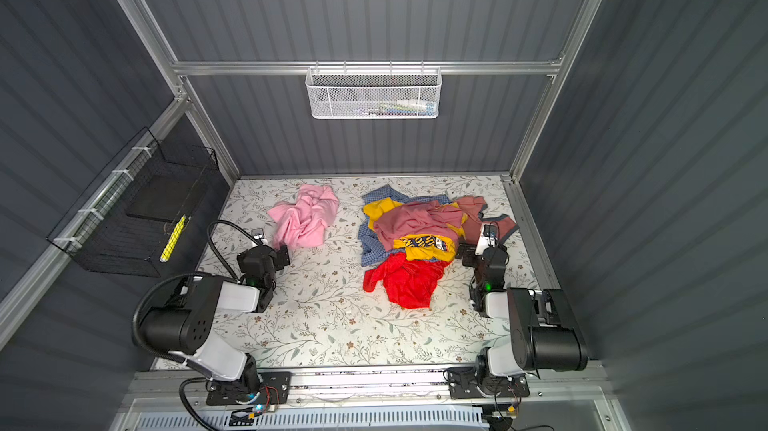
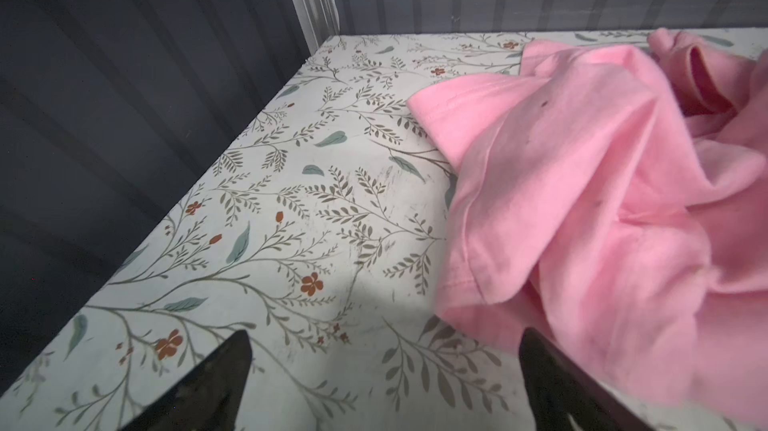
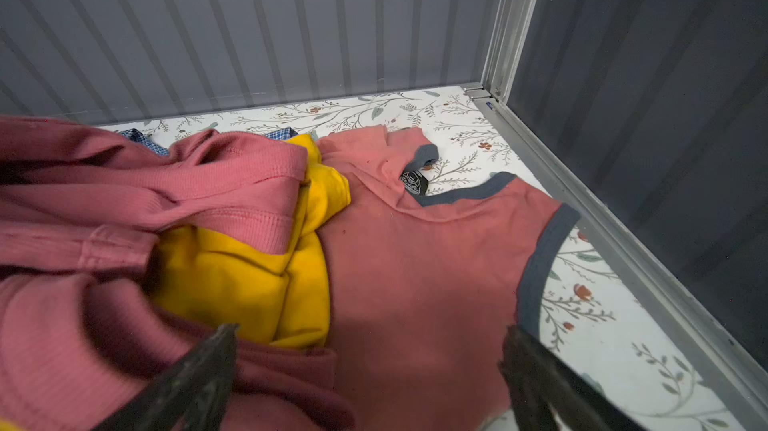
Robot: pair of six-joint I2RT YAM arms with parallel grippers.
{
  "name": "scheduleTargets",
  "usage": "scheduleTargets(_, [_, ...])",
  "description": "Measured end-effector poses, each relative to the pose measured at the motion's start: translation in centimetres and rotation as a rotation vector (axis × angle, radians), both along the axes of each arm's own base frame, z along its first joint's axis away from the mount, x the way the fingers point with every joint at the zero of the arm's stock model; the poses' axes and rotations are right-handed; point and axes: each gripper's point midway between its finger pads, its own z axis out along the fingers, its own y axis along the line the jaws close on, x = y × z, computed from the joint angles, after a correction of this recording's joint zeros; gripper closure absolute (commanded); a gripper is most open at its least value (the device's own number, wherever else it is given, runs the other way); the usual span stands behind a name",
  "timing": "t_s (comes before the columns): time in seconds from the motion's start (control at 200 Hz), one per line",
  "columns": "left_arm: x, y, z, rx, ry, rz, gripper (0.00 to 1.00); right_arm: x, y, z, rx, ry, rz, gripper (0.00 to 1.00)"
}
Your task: Pick out a specific cloth from the pile
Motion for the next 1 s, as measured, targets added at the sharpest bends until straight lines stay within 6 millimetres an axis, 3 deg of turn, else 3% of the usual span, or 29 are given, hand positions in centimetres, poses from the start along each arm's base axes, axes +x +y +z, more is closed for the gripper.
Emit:
scheduleTargets(0.09, [-0.2,-0.2,-1.7,-0.002,0.055,-0.016,0.0,0.5,0.0,0.7,0.001,-0.018,0.004,0.01])
scheduleTargets(0.31, [2.3,-0.6,0.6,-0.017,-0.013,-0.025,0.0,0.4,0.0,0.4,0.004,-0.003,0.011,0.01])
scheduleTargets(1.001, [2.3,-0.6,0.6,-0.018,-0.013,-0.028,0.0,0.4,0.1,0.4,0.005,-0.001,0.015,0.01])
